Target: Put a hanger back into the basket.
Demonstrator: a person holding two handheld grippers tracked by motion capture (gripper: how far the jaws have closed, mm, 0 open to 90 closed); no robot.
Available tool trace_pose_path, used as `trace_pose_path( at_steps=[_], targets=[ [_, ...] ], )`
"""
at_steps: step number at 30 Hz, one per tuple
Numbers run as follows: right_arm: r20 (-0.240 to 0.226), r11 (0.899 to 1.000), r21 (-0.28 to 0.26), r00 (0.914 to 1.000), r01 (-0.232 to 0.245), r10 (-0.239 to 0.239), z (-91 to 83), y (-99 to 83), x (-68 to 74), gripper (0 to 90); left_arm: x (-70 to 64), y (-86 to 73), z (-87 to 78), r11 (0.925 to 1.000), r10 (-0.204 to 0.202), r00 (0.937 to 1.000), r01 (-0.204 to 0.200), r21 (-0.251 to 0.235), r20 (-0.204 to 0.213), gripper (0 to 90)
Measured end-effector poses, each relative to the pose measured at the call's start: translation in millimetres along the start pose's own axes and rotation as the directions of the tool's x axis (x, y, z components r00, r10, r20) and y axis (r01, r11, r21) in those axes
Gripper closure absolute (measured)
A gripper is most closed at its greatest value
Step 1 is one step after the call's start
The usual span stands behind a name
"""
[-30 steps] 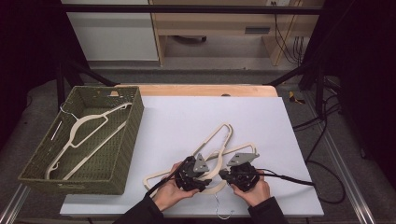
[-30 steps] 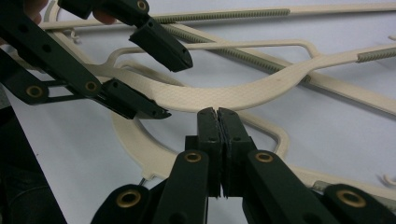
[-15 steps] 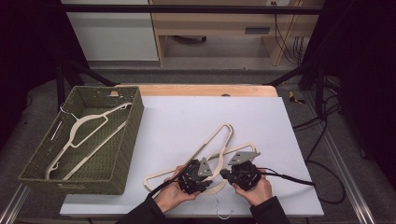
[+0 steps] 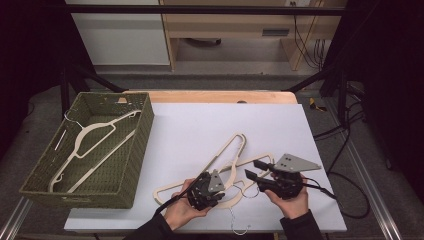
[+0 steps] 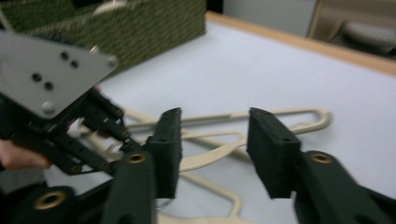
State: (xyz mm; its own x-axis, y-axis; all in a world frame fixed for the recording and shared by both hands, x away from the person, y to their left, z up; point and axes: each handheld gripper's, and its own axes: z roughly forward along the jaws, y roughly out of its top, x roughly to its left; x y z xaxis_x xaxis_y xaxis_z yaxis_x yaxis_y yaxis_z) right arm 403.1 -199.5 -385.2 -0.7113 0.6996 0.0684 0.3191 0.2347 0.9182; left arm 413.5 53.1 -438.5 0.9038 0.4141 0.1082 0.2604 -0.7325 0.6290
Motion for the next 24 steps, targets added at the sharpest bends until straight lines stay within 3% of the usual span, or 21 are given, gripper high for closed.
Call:
trace_pose_path(
  at_steps=[6,10,17,21,23,24],
  targets=[
    [0.050,0.996,-0.063,0.9962,-0.067,0.071,-21.0,-4.6,-22.8,36.8,7.2,-0.9,-17.4,0.9980,-0.047,0.9989,0.047,-0.043,0.001,76.2],
    [0.047,0.989,-0.089,0.9908,-0.122,0.127,-27.9,-12.7,-36.2,30.7,13.6,-3.0,-32.0,0.9932,-0.088,0.9960,0.086,-0.078,-0.018,77.2],
    [0.090,0.992,-0.071,0.9897,-0.105,0.111,-24.9,-18.9,-39.6,21.1,26.5,-10.4,-51.7,0.9827,-0.148,0.9879,0.142,-0.119,-0.046,79.3],
    [0.103,0.992,-0.060,0.9878,-0.111,0.117,-24.0,-20.6,-40.8,17.9,43.8,-19.0,-66.1,0.9684,-0.218,0.9714,0.204,-0.144,-0.093,81.3],
    [0.106,0.992,-0.057,0.9868,-0.117,0.122,-24.1,-21.1,-41.3,17.3,46.7,-20.3,-67.6,0.9674,-0.224,0.9695,0.209,-0.143,-0.099,82.1],
    [0.110,0.991,-0.058,0.9862,-0.118,0.124,-23.9,-21.3,-41.3,17.1,50.0,-22.2,-68.8,0.9632,-0.240,0.9651,0.223,-0.150,-0.105,82.5]
  ],
)
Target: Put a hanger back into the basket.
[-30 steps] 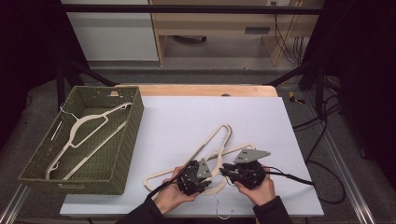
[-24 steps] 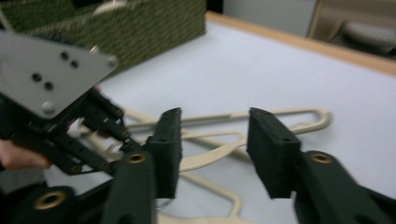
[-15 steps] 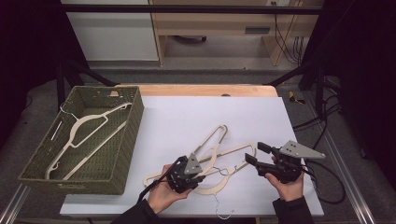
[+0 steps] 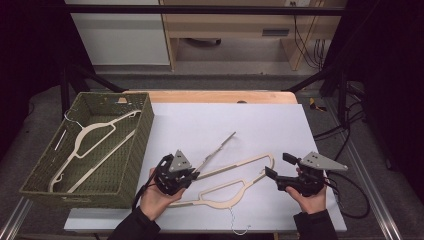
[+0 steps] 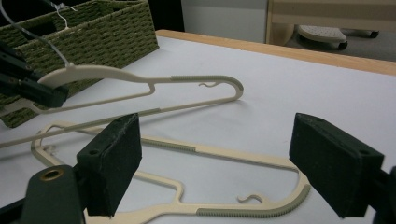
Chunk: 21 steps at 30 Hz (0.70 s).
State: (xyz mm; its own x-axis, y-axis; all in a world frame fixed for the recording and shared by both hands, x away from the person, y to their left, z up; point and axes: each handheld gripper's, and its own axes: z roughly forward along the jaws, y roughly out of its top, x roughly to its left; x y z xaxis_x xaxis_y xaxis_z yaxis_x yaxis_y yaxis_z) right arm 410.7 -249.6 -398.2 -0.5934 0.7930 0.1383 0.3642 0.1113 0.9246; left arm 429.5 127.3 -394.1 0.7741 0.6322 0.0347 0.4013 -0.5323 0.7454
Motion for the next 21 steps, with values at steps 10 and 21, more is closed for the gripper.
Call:
trace_pose_path(
  at_steps=[10,21],
  targets=[
    [-0.006,1.000,0.015,1.0000,0.005,-0.005,0.7,-1.0,0.2,12.3,31.1,-8.3,-11.8,0.9945,-0.090,0.9954,0.088,-0.058,-0.035,86.1],
    [-0.023,1.000,0.014,0.9997,0.010,-0.010,-1.1,-0.6,-0.2,7.6,29.4,-0.8,-41.7,0.9884,-0.072,0.9973,0.070,-0.135,-0.015,86.1]
  ],
)
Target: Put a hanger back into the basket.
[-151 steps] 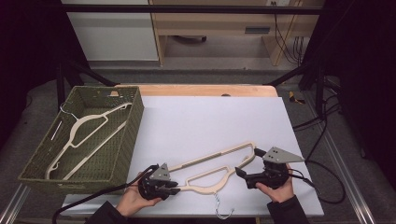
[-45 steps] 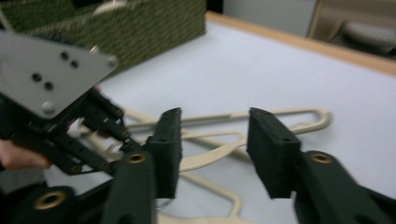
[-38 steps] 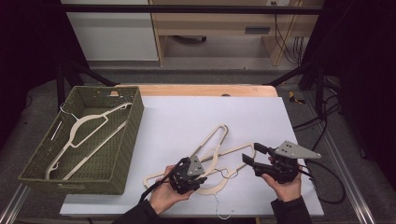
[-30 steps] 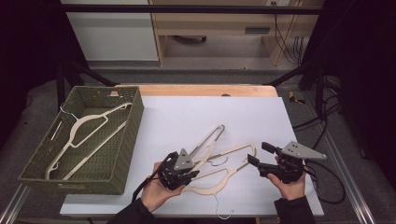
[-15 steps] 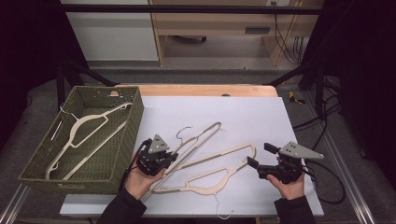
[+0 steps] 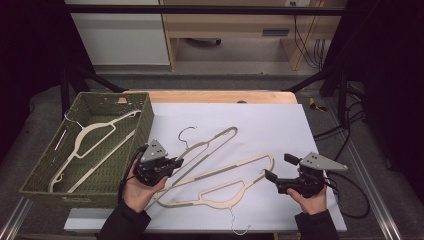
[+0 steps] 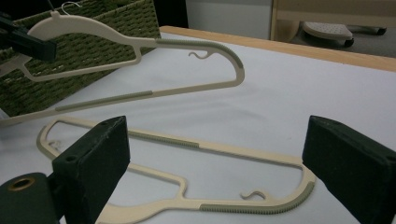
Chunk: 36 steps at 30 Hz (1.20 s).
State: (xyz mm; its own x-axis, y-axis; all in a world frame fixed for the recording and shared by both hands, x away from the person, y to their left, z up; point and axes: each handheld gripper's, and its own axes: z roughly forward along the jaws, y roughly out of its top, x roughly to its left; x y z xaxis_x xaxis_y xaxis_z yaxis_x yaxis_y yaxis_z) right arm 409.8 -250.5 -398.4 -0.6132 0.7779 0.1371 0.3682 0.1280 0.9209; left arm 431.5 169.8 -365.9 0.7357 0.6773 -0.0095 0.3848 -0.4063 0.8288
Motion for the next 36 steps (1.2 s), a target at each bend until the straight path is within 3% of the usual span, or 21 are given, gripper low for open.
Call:
trace_pose_path(
  at_steps=[11,18,28,33,36],
  targets=[
    [0.008,1.000,-0.016,0.9998,0.016,-0.016,-3.6,2.3,1.3,2.5,-1.2,17.5,-39.1,0.9956,0.004,0.9999,-0.002,-0.094,0.011,86.1],
    [0.013,1.000,-0.021,0.9998,0.016,-0.016,-5.0,3.4,1.4,1.7,5.1,30.5,-56.5,0.9933,0.010,0.9995,-0.006,-0.115,0.031,86.1],
    [0.015,0.999,-0.023,0.9996,0.023,-0.023,-6.3,3.9,1.1,1.4,24.2,50.1,-84.7,0.9921,0.046,0.9982,-0.041,-0.118,0.038,86.1],
    [0.015,0.999,-0.025,0.9996,0.024,-0.024,-7.3,4.3,0.8,1.0,39.6,58.8,-102.1,0.9905,0.058,0.9983,-0.056,-0.126,0.006,86.1],
    [0.021,0.999,-0.025,0.9996,0.020,-0.019,-7.5,4.4,1.0,0.9,53.5,61.0,-112.6,0.9899,0.049,0.9986,-0.046,-0.134,0.018,86.1]
  ],
)
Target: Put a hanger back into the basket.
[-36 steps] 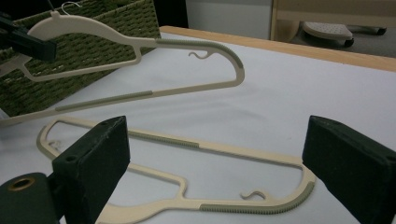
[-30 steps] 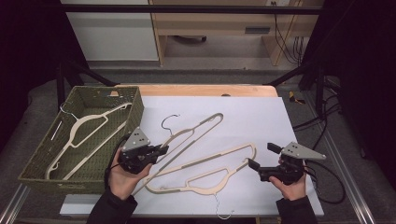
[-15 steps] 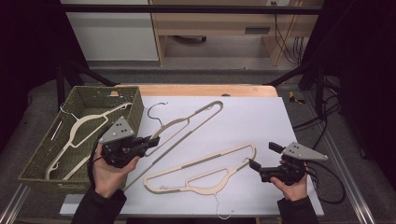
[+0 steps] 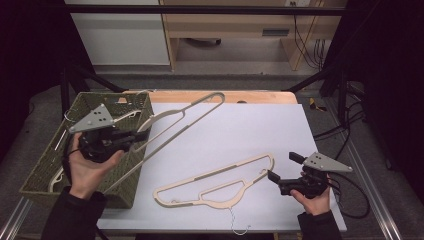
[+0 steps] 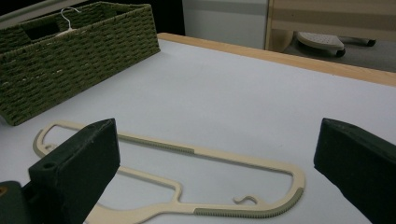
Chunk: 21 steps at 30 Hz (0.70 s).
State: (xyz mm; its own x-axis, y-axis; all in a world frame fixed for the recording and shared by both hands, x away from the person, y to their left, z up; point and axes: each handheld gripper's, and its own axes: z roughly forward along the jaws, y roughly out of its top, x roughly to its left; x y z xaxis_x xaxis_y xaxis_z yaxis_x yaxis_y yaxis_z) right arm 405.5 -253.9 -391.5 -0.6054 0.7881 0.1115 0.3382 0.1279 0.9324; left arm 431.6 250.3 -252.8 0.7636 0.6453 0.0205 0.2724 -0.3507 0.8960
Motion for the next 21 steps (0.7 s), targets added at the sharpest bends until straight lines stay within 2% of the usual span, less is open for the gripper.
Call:
trace_pose_path(
  at_steps=[2,6,10,21],
  targets=[
    [0.000,1.000,0.000,1.0000,0.001,-0.001,0.0,0.0,0.0,0.9,6.6,0.5,-4.4,1.0000,-0.007,1.0000,0.007,-0.003,-0.003,86.1],
    [0.000,1.000,0.004,1.0000,0.009,-0.009,0.6,-0.2,-0.3,0.6,25.2,0.6,-12.8,0.9998,-0.019,0.9991,0.020,0.002,-0.037,86.0],
    [0.001,1.000,0.000,1.0000,0.009,-0.009,0.0,0.1,-0.6,0.6,46.2,-2.3,-18.5,0.9993,-0.036,0.9984,0.036,0.013,-0.044,86.1],
    [0.003,1.000,0.005,0.9998,0.018,-0.018,0.5,-0.2,-1.0,0.6,103.1,-26.0,-36.6,0.9973,-0.055,0.9906,0.061,0.041,-0.125,86.0]
  ],
)
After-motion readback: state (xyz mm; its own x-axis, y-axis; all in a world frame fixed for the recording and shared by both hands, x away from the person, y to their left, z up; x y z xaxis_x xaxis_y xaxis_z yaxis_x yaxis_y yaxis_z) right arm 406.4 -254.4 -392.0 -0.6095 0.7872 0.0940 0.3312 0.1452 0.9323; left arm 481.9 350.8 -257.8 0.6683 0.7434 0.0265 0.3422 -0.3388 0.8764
